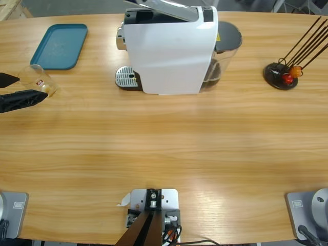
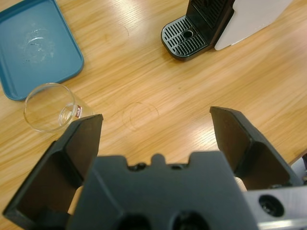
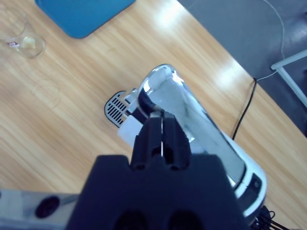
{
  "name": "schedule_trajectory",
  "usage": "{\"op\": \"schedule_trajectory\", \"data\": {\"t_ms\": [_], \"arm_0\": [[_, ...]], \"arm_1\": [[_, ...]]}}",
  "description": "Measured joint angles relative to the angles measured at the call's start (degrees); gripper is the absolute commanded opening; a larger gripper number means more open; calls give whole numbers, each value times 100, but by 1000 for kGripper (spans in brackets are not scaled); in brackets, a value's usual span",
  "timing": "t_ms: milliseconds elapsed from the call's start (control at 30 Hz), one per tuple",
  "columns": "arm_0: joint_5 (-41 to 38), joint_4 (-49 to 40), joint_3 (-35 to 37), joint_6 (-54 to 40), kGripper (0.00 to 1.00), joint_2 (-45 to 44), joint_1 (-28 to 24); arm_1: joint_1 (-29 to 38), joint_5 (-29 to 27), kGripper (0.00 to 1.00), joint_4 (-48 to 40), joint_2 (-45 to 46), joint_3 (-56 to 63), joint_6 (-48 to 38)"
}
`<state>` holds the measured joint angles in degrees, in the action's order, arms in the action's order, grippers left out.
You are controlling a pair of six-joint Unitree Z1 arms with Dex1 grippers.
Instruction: Pour coffee
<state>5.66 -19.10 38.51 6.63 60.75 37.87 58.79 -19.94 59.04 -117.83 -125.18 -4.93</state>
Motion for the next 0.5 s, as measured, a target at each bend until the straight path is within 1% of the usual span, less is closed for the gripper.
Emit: {"op": "schedule_trajectory", "data": {"t_ms": [500], "arm_0": [[-14,0,-15,0,964,-73,0]], "arm_1": [[52,-2,0,1,-3,5,-15]]}}
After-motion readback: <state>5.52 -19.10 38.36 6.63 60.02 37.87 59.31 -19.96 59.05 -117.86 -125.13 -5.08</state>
